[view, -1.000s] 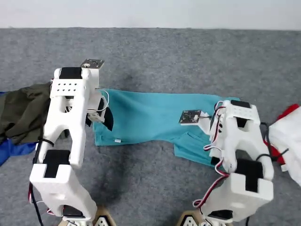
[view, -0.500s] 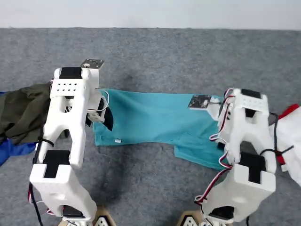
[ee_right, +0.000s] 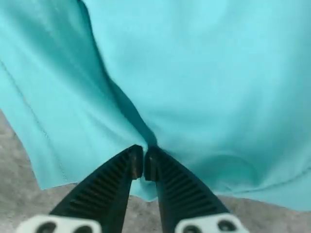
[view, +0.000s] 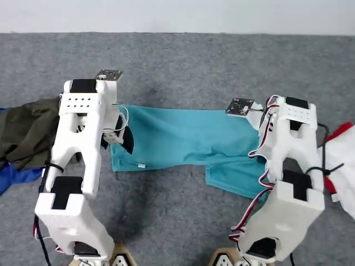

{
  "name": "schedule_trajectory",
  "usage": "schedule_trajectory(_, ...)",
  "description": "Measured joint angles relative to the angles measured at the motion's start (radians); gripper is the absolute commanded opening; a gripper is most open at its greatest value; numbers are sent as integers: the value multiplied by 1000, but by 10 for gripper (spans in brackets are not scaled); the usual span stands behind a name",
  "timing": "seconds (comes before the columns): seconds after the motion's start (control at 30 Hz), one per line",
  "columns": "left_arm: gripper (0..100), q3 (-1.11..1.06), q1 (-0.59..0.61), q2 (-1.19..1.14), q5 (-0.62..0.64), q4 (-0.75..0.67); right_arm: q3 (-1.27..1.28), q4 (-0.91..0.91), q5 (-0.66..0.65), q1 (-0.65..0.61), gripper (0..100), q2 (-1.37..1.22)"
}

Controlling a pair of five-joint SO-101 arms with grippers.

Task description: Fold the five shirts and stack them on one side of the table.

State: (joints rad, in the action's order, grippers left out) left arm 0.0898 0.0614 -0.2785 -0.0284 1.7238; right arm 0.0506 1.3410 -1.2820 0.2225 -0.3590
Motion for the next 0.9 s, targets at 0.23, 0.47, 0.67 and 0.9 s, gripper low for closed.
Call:
schedule_trajectory(0.23,246,-92,0,2,0,0,-124,-20,216,26,246,-9)
schedule_trajectory(0.47,246,-94,0,2,0,0,-252,250,83,31,245,-9)
schedule_trajectory(0.67,246,-94,0,2,0,0,-295,413,-109,68,245,9)
schedule_trajectory(0.9,176,-94,0,2,0,0,-100,414,-172,58,245,106)
